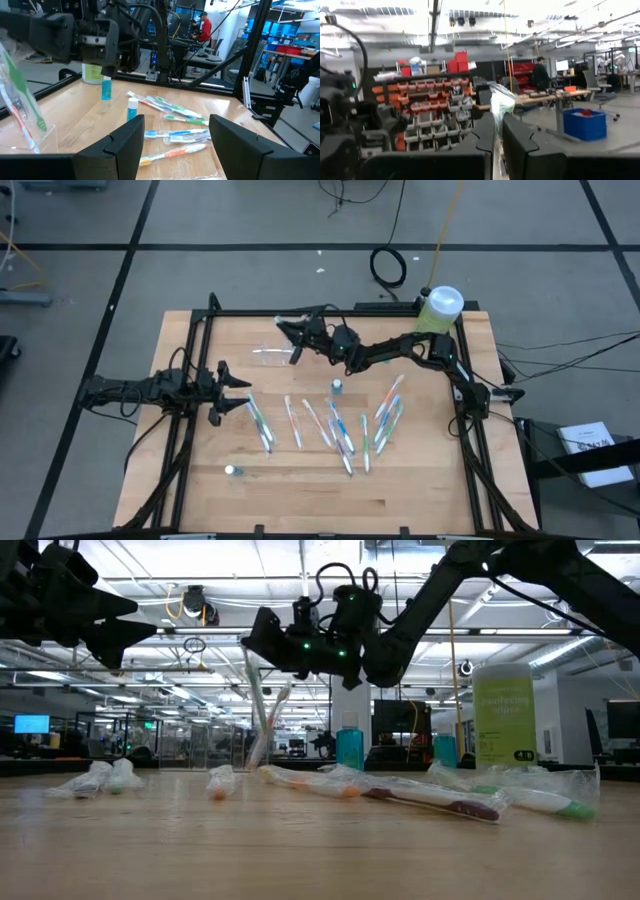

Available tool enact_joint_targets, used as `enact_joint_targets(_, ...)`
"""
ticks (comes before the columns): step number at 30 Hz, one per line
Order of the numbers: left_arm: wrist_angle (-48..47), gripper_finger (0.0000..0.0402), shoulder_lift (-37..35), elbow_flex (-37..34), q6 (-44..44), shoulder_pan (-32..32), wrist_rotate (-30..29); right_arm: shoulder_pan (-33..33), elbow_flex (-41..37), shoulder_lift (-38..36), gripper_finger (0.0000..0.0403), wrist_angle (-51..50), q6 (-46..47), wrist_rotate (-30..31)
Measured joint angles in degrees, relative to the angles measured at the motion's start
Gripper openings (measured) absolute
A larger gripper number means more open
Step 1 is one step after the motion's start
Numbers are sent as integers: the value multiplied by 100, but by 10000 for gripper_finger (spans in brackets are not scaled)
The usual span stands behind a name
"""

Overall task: Pick & Place toothbrushing station
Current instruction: Put the green toothbrush into the transparent organizer

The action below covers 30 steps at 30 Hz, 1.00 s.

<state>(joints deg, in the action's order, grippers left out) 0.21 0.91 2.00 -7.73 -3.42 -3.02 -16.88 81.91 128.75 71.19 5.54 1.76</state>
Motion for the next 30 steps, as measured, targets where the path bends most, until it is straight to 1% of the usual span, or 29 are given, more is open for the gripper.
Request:
enact_joint_targets(3, 0, 230, 0, 0, 0, 2, 2, 2, 0, 0, 9, -240, 47, 261)
enact_joint_targets(7, 0, 230, -1, 0, 0, 0, 1, 0, -7, 0, 9, -542, 130, 405)
enact_joint_targets(12, 0, 230, -2, -2, 0, 2, 0, 43, -111, 0, 9, -548, 89, 863)
enact_joint_targets(16, 0, 230, -2, 0, 0, 0, 0, 42, -131, 0, 9, -496, 183, 942)
enact_joint_targets(19, 0, 230, 0, 0, 0, 2, 0, 58, -132, 0, 9, -497, 424, 1167)
enact_joint_targets(25, 0, 230, -2, 0, 0, 0, 0, 172, -269, 0, 9, -497, 252, 1195)
enact_joint_targets(30, 0, 230, -1, 0, 0, 0, 1, 221, -540, 0, 9, -494, 239, 1196)
